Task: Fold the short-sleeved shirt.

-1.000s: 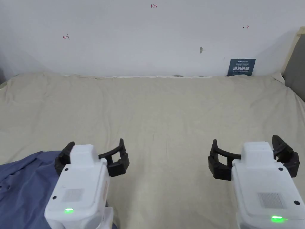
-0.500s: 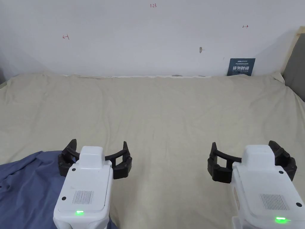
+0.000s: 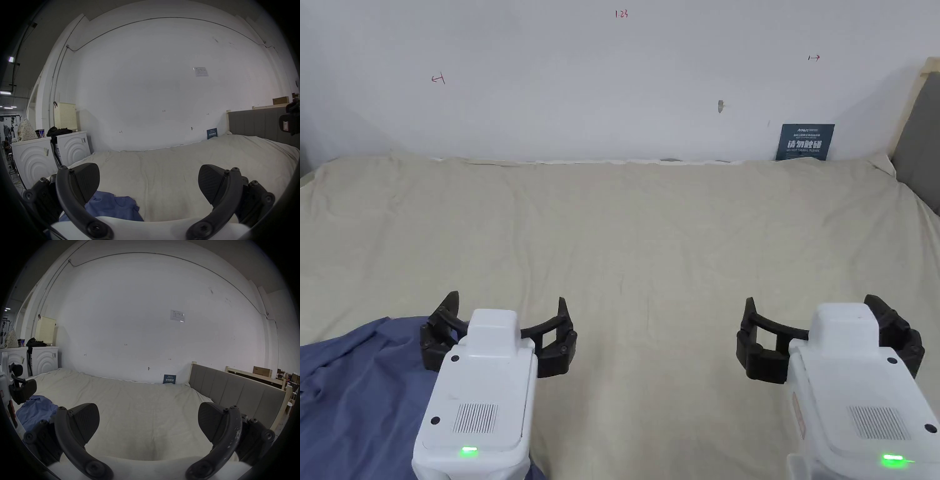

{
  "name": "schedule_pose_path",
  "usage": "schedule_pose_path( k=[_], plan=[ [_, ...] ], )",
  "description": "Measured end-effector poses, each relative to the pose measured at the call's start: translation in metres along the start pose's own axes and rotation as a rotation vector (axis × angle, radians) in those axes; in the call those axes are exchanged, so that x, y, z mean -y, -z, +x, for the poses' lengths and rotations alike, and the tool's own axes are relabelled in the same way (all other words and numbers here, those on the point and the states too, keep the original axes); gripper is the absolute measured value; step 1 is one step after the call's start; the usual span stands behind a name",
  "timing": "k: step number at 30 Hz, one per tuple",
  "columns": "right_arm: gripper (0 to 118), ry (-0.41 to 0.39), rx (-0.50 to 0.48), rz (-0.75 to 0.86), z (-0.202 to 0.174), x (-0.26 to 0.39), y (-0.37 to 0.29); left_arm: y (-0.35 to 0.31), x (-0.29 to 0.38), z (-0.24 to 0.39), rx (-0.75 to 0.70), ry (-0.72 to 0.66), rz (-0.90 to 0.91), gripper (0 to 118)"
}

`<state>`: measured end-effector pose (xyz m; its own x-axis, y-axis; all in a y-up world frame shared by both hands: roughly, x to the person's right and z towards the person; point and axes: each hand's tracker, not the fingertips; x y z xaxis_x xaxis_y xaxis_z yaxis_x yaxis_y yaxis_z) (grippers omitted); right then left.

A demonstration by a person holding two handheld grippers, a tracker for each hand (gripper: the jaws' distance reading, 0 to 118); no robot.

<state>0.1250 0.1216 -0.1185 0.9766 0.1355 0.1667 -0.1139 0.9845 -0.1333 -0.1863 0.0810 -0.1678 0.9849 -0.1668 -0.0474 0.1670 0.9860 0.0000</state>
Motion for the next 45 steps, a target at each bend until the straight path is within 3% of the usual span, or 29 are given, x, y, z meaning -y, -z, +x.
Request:
schedule_pose_path(
  k=[17,18,19,20,21,22,35,45],
  plan=[
    [116,0.007,-0.013,-0.007,-0.002,-0.003,-0.002,-0.001,-0.002,-0.004,-0.011,-0.021,-0.003,116],
    [106,0.008,-0.012,-0.009,-0.002,-0.004,-0.003,-0.001,-0.003,-0.004,-0.01,-0.026,-0.001,109],
    [81,0.011,-0.01,-0.011,-0.002,-0.005,-0.003,-0.002,-0.003,-0.004,-0.008,-0.033,-0.002,87],
    [54,0.011,-0.008,-0.015,-0.001,-0.005,-0.002,-0.002,-0.004,-0.004,-0.004,-0.043,-0.006,63],
    [21,0.01,-0.005,-0.019,-0.001,-0.006,-0.001,-0.002,-0.006,-0.003,-0.008,-0.051,-0.009,30],
    [3,0.007,-0.003,-0.024,-0.001,-0.006,0.0,-0.001,-0.008,-0.002,-0.012,-0.058,-0.015,0],
    [1,0.025,-0.044,-0.024,-0.009,-0.01,0.008,-0.005,-0.012,-0.023,-0.044,-0.073,-0.03,0],
    [1,0.0,-0.309,0.015,-0.115,-0.027,0.022,-0.039,0.003,-0.127,-0.291,-0.023,-0.066,0]
  ],
)
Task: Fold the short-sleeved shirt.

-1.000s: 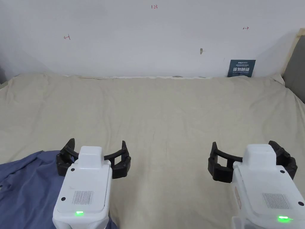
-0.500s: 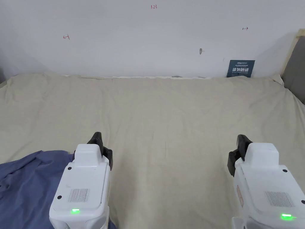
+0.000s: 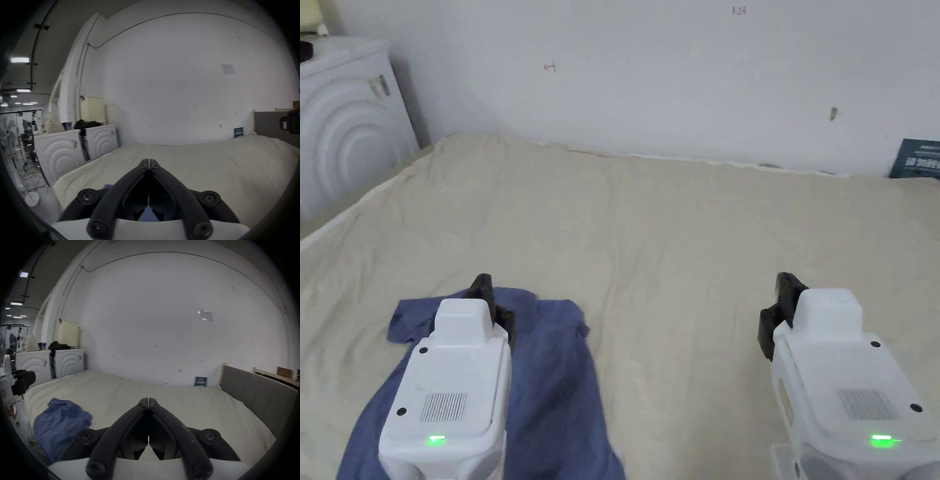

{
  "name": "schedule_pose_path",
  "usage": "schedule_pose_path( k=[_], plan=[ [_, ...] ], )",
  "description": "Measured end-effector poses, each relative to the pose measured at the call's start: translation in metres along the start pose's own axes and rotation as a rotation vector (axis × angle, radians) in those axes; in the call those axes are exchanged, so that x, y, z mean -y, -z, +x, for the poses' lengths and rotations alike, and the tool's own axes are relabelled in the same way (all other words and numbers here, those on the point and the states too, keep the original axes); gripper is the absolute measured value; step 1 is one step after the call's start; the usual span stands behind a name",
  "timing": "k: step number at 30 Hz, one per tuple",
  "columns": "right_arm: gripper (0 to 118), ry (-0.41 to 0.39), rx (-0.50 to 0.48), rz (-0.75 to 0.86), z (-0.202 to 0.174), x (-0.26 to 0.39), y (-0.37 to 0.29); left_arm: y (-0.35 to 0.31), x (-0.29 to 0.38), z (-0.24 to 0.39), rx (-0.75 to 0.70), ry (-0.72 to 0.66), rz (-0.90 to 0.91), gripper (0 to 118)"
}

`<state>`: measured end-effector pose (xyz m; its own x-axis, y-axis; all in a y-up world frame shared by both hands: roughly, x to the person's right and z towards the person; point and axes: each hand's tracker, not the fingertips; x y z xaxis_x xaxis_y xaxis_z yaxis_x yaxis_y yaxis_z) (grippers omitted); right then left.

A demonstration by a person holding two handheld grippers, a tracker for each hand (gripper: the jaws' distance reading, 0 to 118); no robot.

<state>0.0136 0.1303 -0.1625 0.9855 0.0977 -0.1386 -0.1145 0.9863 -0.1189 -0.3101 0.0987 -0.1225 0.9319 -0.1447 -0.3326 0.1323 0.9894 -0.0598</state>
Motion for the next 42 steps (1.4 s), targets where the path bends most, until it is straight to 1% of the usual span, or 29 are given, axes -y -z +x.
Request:
schedule_pose_path(
  k=[6,9,13,17,20,23,28,29,30,33,34,35,36,38,41,42],
  plan=[
    [1,-0.013,-0.155,0.012,-0.066,-0.007,0.011,-0.014,0.014,-0.078,-0.166,0.028,-0.045,0],
    [1,-0.015,-0.205,0.017,-0.091,-0.009,0.014,-0.022,0.019,-0.108,-0.211,0.023,-0.069,0],
    [1,-0.018,-0.251,0.016,-0.112,-0.009,0.016,-0.031,0.023,-0.131,-0.258,0.018,-0.086,0],
    [1,-0.017,-0.271,0.013,-0.12,-0.007,0.017,-0.033,0.025,-0.14,-0.264,0.0,-0.107,0],
    [1,-0.02,-0.269,0.007,-0.118,-0.006,0.017,-0.025,0.027,-0.138,-0.21,-0.017,-0.148,0],
    [1,-0.022,-0.252,-0.001,-0.108,-0.003,0.018,-0.007,0.029,-0.129,-0.105,-0.064,-0.234,0],
    [1,-0.034,-0.19,-0.028,-0.084,0.005,0.022,0.041,0.044,-0.099,0.064,-0.157,-0.461,2],
    [1,-0.033,-0.178,-0.035,-0.079,0.007,0.023,0.051,0.049,-0.093,0.088,-0.183,-0.502,7],
    [1,-0.032,-0.161,-0.042,-0.074,0.009,0.024,0.064,0.055,-0.087,0.135,-0.196,-0.566,19],
    [1,-0.029,-0.113,-0.065,-0.057,0.015,0.029,0.094,0.076,-0.065,0.189,-0.194,-0.687,76],
    [1,-0.028,-0.097,-0.075,-0.052,0.016,0.031,0.105,0.085,-0.057,0.198,-0.2,-0.734,100],
    [1,-0.027,-0.087,-0.081,-0.048,0.018,0.033,0.115,0.093,-0.052,0.209,-0.199,-0.787,113],
    [1,-0.027,-0.075,-0.089,-0.043,0.02,0.034,0.121,0.101,-0.044,0.209,-0.196,-0.809,116],
    [1,-0.028,-0.047,-0.1,-0.034,0.024,0.036,0.135,0.118,-0.032,0.201,-0.173,-0.845,113],
    [1,-0.029,-0.023,-0.12,-0.022,0.03,0.038,0.149,0.145,-0.016,0.187,-0.121,-0.946,112],
    [1,-0.031,-0.016,-0.127,-0.019,0.032,0.038,0.153,0.155,-0.011,0.184,-0.119,-0.969,109]
  ],
)
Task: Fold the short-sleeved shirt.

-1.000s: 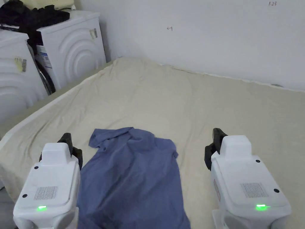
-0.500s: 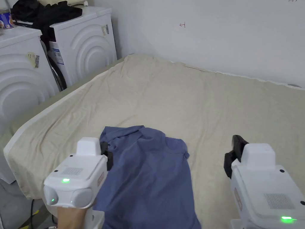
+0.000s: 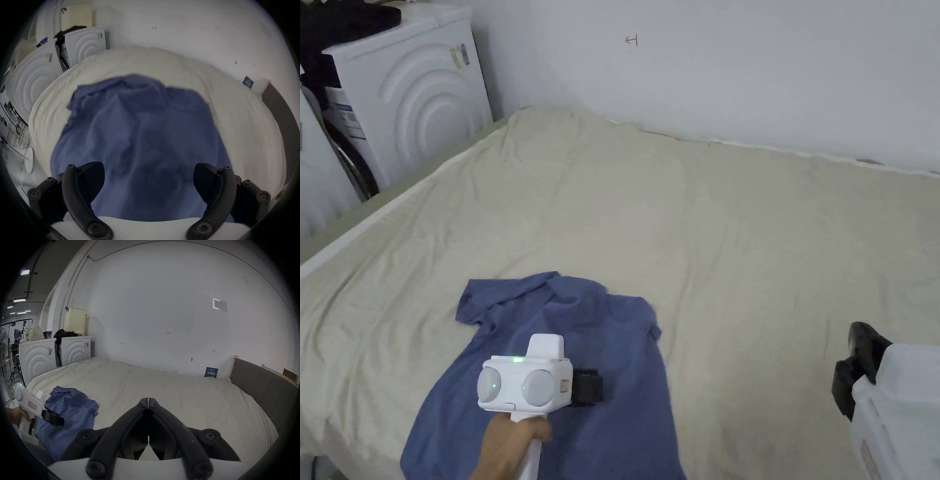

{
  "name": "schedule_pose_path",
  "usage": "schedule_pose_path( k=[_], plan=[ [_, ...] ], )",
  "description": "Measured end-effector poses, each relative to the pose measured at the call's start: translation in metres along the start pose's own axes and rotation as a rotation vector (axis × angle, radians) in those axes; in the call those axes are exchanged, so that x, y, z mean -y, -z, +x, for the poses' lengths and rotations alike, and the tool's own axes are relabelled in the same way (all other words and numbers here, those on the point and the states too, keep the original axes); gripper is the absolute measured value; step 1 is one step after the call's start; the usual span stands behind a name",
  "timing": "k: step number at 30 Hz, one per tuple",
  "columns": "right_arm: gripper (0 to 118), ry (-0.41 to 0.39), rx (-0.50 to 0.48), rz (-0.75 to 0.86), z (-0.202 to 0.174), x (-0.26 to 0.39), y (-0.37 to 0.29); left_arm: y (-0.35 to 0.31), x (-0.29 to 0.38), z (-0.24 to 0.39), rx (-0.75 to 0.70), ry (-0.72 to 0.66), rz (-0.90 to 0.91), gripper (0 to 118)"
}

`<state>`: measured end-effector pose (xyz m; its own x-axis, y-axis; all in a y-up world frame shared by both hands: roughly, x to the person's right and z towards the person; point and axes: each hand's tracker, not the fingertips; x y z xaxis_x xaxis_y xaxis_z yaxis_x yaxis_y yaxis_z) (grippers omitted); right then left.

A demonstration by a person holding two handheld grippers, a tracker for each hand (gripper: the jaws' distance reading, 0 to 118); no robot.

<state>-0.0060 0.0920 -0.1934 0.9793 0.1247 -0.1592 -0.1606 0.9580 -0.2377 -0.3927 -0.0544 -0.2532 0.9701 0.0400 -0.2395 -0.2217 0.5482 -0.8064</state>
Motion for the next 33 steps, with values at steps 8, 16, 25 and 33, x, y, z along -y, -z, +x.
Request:
schedule_pose_path(
  k=[8,16,25,33],
  plan=[
    [2,0.01,0.043,-0.037,0.02,0.011,-0.001,0.001,0.016,0.019,-0.025,0.068,0.032,8],
    [1,0.019,0.059,-0.011,0.037,0.006,-0.018,-0.041,0.006,0.015,0.042,0.006,0.154,3],
    [1,0.05,0.095,0.048,0.07,-0.004,-0.047,-0.17,-0.054,0.085,0.215,0.161,0.446,3],
    [1,0.058,0.185,0.105,0.116,-0.009,-0.083,-0.253,-0.119,0.193,0.417,0.323,0.626,3]
  ],
)
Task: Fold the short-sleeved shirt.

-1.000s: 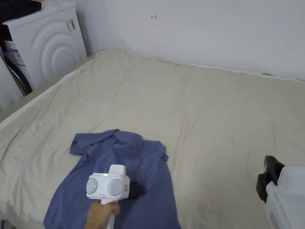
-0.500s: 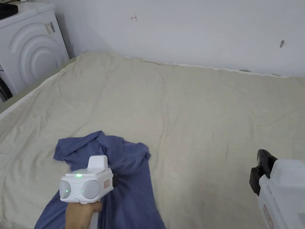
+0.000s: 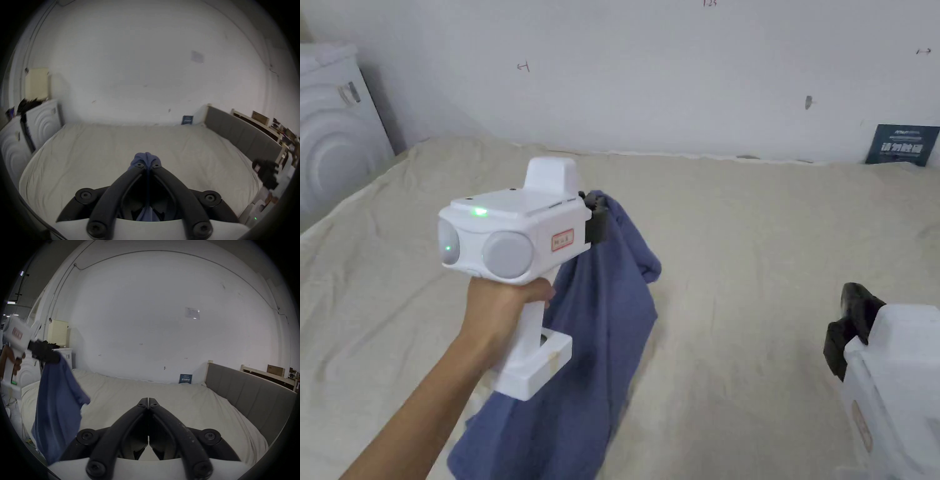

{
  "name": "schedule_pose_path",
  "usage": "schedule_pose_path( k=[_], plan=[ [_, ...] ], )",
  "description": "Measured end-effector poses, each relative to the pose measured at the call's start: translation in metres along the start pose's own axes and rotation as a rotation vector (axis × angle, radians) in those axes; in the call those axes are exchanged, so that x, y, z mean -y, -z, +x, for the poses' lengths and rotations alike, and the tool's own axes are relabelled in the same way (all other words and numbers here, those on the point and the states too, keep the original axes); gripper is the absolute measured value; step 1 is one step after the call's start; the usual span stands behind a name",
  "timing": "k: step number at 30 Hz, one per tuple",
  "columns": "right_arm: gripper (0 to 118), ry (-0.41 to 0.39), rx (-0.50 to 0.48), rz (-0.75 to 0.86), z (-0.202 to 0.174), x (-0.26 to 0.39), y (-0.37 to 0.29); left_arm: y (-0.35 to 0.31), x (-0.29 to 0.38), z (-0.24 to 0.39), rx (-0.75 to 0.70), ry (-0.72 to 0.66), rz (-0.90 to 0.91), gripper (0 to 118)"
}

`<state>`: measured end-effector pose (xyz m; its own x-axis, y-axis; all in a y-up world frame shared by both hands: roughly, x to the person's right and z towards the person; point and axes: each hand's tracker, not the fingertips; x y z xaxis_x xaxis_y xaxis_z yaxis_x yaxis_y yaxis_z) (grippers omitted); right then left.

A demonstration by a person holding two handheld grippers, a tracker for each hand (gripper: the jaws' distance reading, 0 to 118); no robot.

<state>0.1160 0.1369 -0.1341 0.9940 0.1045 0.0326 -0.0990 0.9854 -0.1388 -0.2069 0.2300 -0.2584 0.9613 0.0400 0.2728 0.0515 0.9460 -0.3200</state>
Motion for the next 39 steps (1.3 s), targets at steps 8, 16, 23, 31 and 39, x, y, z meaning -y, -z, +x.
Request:
schedule_pose_path(
  k=[8,16,23,31,39],
  plan=[
    [1,0.003,0.13,0.016,0.055,-0.001,-0.022,0.037,-0.046,0.096,0.156,0.121,0.05,3],
    [1,0.013,0.218,-0.027,0.089,0.015,-0.032,0.102,0.042,0.155,0.336,0.067,-0.19,3],
    [1,0.023,0.227,-0.07,0.095,0.029,-0.027,0.149,0.16,0.173,0.372,0.061,-0.456,3],
    [1,0.04,0.201,-0.112,0.089,0.04,-0.017,0.174,0.251,0.171,0.21,0.168,-0.711,5],
    [1,0.03,0.181,-0.096,0.081,0.031,-0.019,0.133,0.201,0.154,0.221,0.024,-0.468,118]
  ],
)
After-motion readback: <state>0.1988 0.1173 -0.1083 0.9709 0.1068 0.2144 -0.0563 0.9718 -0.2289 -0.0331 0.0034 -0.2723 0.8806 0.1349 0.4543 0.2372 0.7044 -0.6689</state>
